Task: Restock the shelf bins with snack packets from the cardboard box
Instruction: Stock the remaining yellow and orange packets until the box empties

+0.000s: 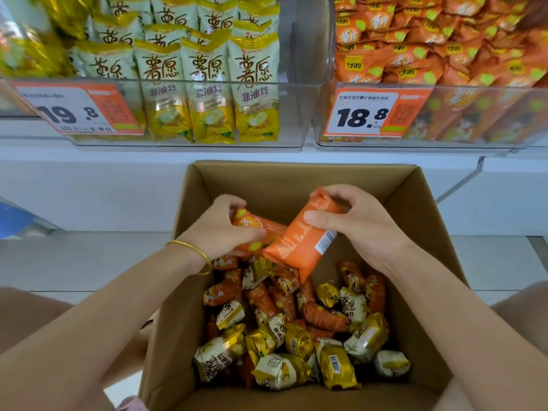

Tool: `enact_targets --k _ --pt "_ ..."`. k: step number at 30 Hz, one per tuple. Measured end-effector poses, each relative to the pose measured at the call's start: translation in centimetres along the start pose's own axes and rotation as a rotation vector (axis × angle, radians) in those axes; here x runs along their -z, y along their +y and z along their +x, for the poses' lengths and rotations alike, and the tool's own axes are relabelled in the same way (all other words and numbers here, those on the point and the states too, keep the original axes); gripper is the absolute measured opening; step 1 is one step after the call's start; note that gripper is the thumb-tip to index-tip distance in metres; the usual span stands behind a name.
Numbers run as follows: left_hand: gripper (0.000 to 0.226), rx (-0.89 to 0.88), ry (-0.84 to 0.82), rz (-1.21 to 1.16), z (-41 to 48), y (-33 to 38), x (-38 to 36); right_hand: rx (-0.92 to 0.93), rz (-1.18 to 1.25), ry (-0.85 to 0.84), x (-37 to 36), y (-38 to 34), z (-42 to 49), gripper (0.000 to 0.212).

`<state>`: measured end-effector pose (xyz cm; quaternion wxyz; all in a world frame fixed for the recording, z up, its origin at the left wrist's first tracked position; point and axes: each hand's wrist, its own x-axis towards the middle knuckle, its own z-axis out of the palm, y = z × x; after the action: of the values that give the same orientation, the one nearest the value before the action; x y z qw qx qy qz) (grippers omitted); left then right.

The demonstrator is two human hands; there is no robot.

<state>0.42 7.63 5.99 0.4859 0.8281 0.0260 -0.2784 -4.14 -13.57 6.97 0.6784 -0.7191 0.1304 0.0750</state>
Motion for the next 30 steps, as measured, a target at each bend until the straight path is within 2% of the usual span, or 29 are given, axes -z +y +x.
enact_targets --k 3,5,7,9,10,13,16,18,20,23,26,30 --pt "0.055 0.088 -0.212 -0.158 -0.7 0.5 -1.0 0.081 0.078 -0.141 -0.6 0.0 -0.1 0.048" --pt "0.05 0.114 -0.288 -0.247 -0.9 0.7 -1.1 0.077 0.156 -0.194 -0.8 0.2 -0.1 0.041" --pt "0.049 0.124 -0.312 -0.274 -1.0 0.7 -0.9 0.068 0.054 -0.217 -0.8 0.2 -0.2 0.042" --pt "0.049 0.107 -0.298 -0.244 -1.1 0.7 -0.9 0.06 -0.152 -0.217 -0.7 0.3 -0.3 0.045" --pt "0.052 0.09 -0.286 -0.204 -1.2 0.6 -1.0 0.043 -0.178 -0.218 -0.7 0.5 -0.3 0.045" --pt "0.066 0.001 -0.259 -0.032 -1.3 0.4 -1.4 -0.06 -0.096 -0.191 -1.4 1.1 -0.3 0.038" --pt "0.071 -0.09 -0.225 0.089 -1.6 0.3 -1.8 -0.178 -0.002 -0.173 -2.4 1.3 -0.6 0.033" --pt "0.072 -0.131 -0.23 0.122 -1.8 0.2 -2.0 -0.156 -0.072 -0.244 -2.9 1.5 -1.1 0.045" --pt "0.075 -0.153 -0.224 0.154 -1.9 0.3 -2.0 -0.13 -0.15 -0.23 -3.0 1.4 -1.2 0.052" --pt "0.075 -0.118 -0.145 0.144 -1.4 0.6 -0.9 -0.164 0.097 -0.169 -2.3 0.9 -1.0 0.047" --pt "0.063 -0.118 -0.077 0.08 -0.9 0.8 0.3 -0.255 0.35 -0.135 -1.4 0.7 -0.6 0.046" --pt "0.053 -0.177 -0.018 0.034 -0.4 0.9 0.7 -0.346 0.432 -0.116 -1.1 0.8 -0.3 0.051"
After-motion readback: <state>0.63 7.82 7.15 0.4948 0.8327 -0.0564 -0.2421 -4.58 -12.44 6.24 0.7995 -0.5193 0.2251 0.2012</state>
